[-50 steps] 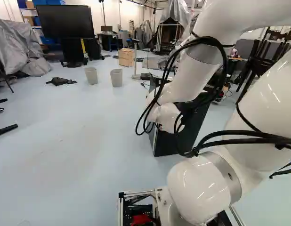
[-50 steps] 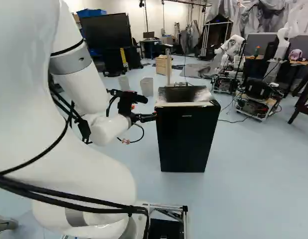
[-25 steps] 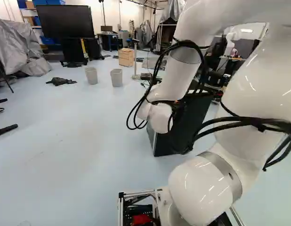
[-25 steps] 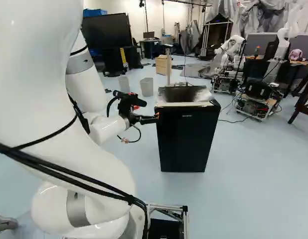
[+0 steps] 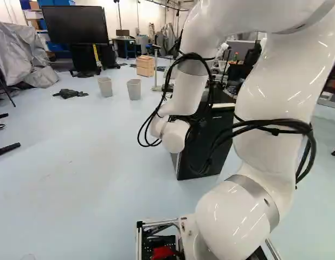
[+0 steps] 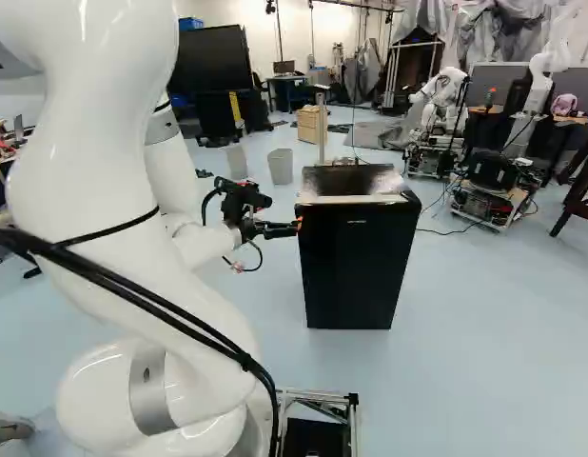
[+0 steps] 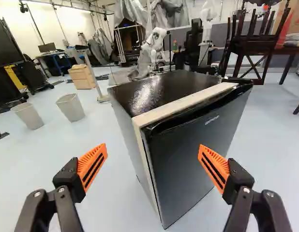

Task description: Grab a drink from the fridge

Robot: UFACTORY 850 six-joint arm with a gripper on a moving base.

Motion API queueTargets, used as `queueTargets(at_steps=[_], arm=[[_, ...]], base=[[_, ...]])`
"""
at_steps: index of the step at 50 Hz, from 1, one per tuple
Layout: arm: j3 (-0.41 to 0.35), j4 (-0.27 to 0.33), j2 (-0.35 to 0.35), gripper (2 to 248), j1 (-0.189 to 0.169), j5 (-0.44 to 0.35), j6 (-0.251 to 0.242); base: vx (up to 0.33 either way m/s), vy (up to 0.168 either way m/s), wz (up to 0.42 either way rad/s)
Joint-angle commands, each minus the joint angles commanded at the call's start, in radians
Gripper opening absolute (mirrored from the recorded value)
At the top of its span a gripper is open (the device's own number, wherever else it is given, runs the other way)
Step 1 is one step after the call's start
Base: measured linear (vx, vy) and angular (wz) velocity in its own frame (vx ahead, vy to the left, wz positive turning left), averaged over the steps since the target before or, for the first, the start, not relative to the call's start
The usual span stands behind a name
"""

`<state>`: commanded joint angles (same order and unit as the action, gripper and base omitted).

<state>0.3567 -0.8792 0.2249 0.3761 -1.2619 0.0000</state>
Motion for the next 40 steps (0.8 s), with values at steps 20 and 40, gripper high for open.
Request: queueTargets(at_steps=[20,40], arm=[[0.108,-0.113,0.143,247,0.029,-0.015,0.000],[0.195,-0.234,0.254,247,0.040,-0.027,0.000]], base=[[0.000,0.000,0.000],[0.000,0.000,0.000]])
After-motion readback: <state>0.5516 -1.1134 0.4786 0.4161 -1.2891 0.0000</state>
